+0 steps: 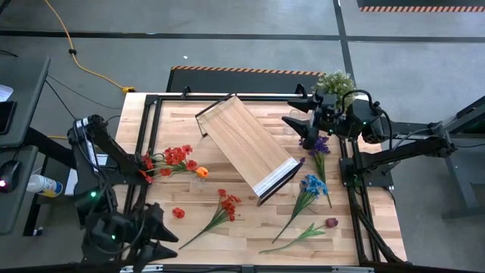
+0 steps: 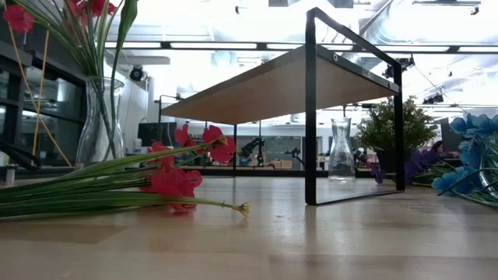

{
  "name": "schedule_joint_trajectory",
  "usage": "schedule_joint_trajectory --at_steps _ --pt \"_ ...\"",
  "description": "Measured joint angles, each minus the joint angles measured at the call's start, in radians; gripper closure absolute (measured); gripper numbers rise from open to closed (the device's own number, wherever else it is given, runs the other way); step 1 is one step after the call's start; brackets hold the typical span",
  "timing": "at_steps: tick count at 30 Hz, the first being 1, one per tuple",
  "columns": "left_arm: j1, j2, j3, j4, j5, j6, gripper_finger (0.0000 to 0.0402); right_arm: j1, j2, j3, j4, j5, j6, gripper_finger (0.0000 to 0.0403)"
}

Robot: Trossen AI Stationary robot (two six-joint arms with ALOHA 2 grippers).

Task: Pick and place flowers into a vace then onto a shelf
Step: Put the red flowers into the bottom transparent vase

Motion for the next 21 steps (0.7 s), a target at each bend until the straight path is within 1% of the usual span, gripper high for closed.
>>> schedule_joint_trajectory --at_steps 5,14,18,21 --pt "0.000 0.045 0.000 0.000 0.055 -0.044 0.0119 0.000 0.000 0.000 0.000 -0.010 0.000 0.0116" --pt "0.001 0.099 0.000 0.002 0.049 -0.139 0.0119 0.000 0.000 0.000 0.000 -0.018 0.000 0.0116" --pt "0.034 0.138 0.000 0.002 0.056 -0.167 0.0119 0.000 0.000 0.000 -0.001 -0.038 0.000 0.0116" --pt "0.061 0.159 0.000 -0.004 0.084 -0.184 0.0119 0.000 0.000 0.000 -0.004 -0.070 0.000 0.0116"
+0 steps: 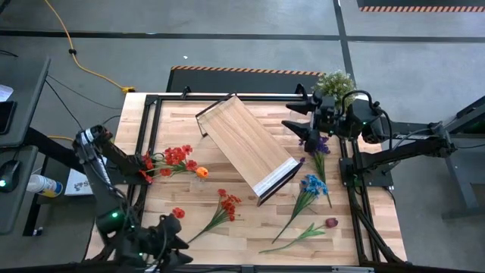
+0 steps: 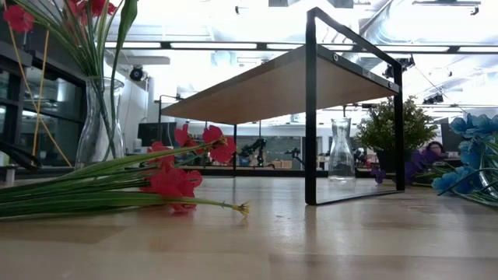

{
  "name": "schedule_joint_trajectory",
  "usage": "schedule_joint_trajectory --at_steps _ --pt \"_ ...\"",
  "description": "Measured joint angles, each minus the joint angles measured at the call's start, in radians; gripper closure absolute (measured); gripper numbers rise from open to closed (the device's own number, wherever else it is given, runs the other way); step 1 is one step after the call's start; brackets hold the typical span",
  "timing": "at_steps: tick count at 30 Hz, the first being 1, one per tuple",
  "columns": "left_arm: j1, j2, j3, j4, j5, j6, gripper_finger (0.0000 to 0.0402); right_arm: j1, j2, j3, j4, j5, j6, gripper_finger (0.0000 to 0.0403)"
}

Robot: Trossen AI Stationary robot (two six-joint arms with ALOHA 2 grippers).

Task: Pick and place flowers into a vace then onto a shelf
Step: Put the red flowers into the bottom transparent vase

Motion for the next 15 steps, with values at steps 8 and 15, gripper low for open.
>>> schedule_joint_trajectory --at_steps 8,15 --pt "0.087 0.058 0.001 0.007 0.114 -0.001 0.0119 0.000 0.000 0.000 -0.012 -0.098 0.021 0.0116" --pt "0.096 0.121 0.000 -0.023 0.179 -0.087 0.0119 0.000 0.000 0.000 -0.036 -0.143 0.027 0.0116"
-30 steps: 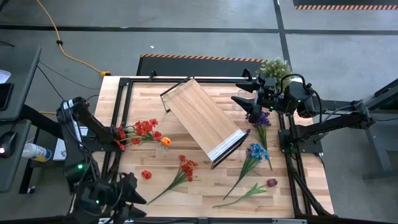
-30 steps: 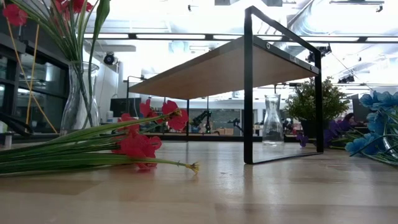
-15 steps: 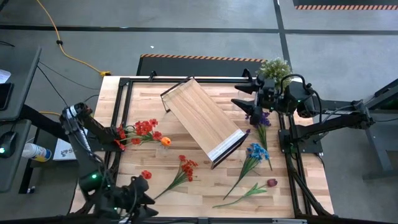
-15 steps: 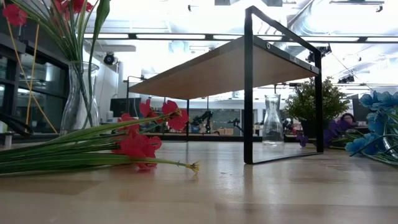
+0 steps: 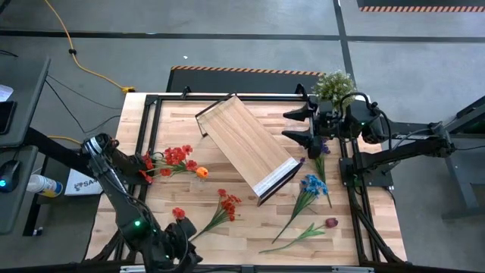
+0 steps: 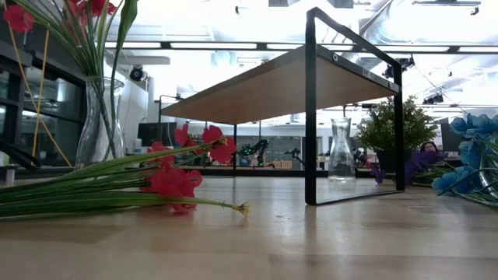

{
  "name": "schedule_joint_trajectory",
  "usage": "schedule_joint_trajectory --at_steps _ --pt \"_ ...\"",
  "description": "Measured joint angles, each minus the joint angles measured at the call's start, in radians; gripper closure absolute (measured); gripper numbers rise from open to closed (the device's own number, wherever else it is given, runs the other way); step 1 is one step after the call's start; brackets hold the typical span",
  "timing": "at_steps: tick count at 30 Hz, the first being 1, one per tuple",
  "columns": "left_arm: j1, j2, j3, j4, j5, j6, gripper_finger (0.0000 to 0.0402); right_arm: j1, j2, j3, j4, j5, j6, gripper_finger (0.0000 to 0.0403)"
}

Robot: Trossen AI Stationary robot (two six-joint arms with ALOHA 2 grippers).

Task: Pick and place flowers into a vace then onto a shelf
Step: Put the red flowers into the bottom transparent vase

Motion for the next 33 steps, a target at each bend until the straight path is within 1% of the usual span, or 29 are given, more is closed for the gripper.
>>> schedule_joint_trajectory --at_steps 5,11,18,25,30,33 --pt "0.000 0.042 0.000 -0.071 0.051 -0.081 0.0119 0.000 0.000 0.000 -0.001 -0.034 -0.001 0.0116" --pt "0.001 0.086 0.000 -0.156 0.050 -0.118 0.0119 0.000 0.000 0.000 -0.002 -0.037 -0.001 0.0116" --pt "0.001 0.126 0.000 -0.221 0.054 -0.118 0.0119 0.000 0.000 0.000 -0.003 -0.036 -0.008 0.0116" --pt "0.010 0.178 0.000 -0.214 0.042 -0.064 0.0119 0.000 0.000 0.000 -0.005 -0.035 -0.009 0.0116" --pt "0.065 0.208 0.000 -0.207 0.042 0.022 0.0119 0.000 0.000 0.000 -0.006 -0.035 -0.009 0.0116" --pt "0.109 0.219 0.000 -0.204 0.069 0.088 0.0119 0.000 0.000 0.000 -0.006 -0.035 -0.009 0.0116"
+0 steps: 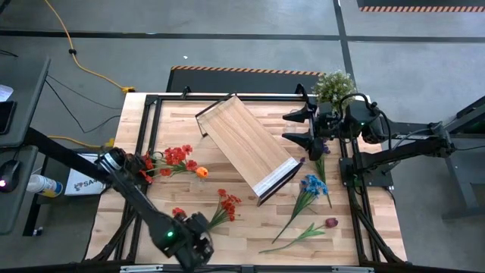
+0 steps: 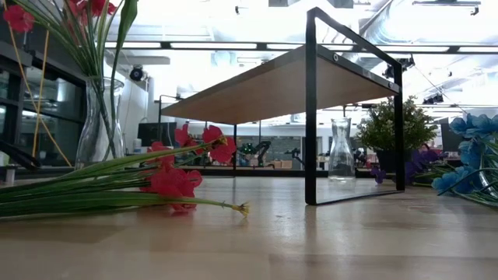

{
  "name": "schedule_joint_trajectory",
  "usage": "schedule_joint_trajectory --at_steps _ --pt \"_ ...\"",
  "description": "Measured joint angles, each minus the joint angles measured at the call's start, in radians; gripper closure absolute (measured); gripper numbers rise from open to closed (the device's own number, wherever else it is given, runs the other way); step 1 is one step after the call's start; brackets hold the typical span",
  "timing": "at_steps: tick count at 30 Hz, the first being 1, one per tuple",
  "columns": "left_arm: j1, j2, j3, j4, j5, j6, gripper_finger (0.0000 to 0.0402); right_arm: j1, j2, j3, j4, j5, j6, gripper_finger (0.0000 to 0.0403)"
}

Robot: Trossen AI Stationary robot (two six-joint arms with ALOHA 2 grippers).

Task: Pick and place flowers into a vace then onto a shelf
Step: Put the red flowers into the bottom transparent vase

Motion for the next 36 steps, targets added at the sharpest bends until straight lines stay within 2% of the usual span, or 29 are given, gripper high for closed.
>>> schedule_joint_trajectory --at_steps 9,22,27,31,36 --pt "0.041 0.027 0.000 0.022 0.065 0.082 0.0119 0.000 0.000 0.000 -0.001 -0.003 0.005 0.0116" --pt "0.042 0.026 -0.072 0.033 0.091 0.021 0.0119 0.000 0.000 0.000 -0.003 -0.004 0.000 0.0116" --pt "0.058 0.026 -0.095 0.112 0.084 0.033 0.0119 0.000 0.000 0.000 -0.003 -0.004 0.000 0.0116" --pt "0.084 0.026 -0.108 0.186 0.082 0.107 0.0119 0.000 0.000 0.000 -0.002 -0.004 0.000 0.0116" --pt "0.117 0.026 -0.138 0.194 0.097 0.139 0.0119 0.000 0.000 0.000 -0.002 -0.005 0.008 0.0116"
